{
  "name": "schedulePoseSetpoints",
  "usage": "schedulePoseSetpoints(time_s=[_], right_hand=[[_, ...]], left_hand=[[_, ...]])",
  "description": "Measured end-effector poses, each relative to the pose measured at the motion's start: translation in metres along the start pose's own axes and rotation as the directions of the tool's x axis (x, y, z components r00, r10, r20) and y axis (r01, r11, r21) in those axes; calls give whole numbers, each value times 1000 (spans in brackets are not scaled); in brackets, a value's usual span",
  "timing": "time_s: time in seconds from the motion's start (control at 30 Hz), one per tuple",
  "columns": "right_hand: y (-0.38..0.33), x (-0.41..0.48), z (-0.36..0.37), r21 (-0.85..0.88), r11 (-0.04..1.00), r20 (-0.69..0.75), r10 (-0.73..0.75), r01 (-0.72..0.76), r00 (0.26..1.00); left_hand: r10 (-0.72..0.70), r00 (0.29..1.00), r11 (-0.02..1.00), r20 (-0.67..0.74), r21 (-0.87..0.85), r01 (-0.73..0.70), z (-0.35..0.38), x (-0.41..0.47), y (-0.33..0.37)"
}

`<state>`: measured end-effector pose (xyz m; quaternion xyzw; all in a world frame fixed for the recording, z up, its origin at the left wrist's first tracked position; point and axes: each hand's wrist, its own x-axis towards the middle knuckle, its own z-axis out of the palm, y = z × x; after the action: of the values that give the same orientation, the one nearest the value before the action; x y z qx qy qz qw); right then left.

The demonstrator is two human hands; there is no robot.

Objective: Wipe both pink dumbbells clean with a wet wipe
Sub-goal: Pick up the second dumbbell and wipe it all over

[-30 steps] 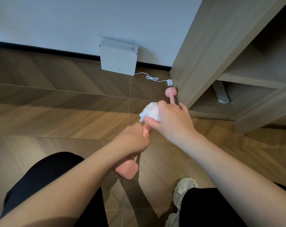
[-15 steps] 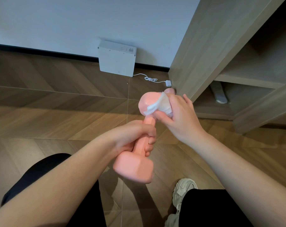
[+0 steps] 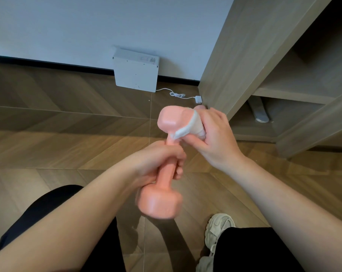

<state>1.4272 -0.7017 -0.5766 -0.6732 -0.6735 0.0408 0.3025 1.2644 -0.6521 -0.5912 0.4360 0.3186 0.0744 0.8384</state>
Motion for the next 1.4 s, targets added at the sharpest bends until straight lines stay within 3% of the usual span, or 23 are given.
schedulePoseSetpoints(time_s=[0.1, 0.2, 0.3, 0.47, 0.63, 0.73, 0.87, 1.0, 1.03, 1.1, 1.17, 1.27, 1.4], right_hand=[[2, -1, 5, -259, 964, 39, -58, 66, 998], [1, -1, 8, -303, 951, 53, -40, 55, 998], [1, 3, 9, -238, 971, 47, -16, 27, 999], [0, 2, 10, -76, 997, 30, -4, 7, 1000], [4, 4, 5, 85, 996, 58, -28, 23, 998], [7, 5, -2, 163, 986, 133, 0, -21, 991], [11, 4, -14, 151, 983, 286, 54, -100, 957], [16, 7, -31, 219, 944, 339, 163, -246, 927], [14, 9, -34, 306, 897, 360, 201, -319, 911], [6, 11, -33, 524, 708, 438, 253, -473, 863], [3, 7, -24, 537, 602, 511, 325, -591, 796], [0, 3, -18, 354, 704, 486, 424, -616, 764], [-9, 9, -20, 458, 701, 467, 333, -547, 819]], left_hand=[[132, 949, 955, -288, 292, -45, 6, 11, -10], [191, 915, 944, -356, 323, -71, 8, 14, -14], [110, 952, 984, -285, 166, -64, 5, 11, -9], [-10, 999, 999, -45, -32, 9, -1, 6, 1], [-13, 975, 975, 224, -213, 62, -5, 0, 7], [3, 965, 969, 261, -238, 61, -8, 1, 7], [96, 990, 994, 104, -66, -89, -13, 3, 2], [206, 976, 966, -75, 173, -191, -10, 2, -3], [238, 965, 946, -107, 251, -205, -9, 2, -3], [302, 942, 903, -147, 361, -234, -4, 4, -3], [334, 924, 886, -187, 395, -241, -1, 6, -4], [357, 916, 856, -184, 457, -242, -1, 8, -7], [411, 899, 783, -148, 562, -266, -2, 10, -7]])
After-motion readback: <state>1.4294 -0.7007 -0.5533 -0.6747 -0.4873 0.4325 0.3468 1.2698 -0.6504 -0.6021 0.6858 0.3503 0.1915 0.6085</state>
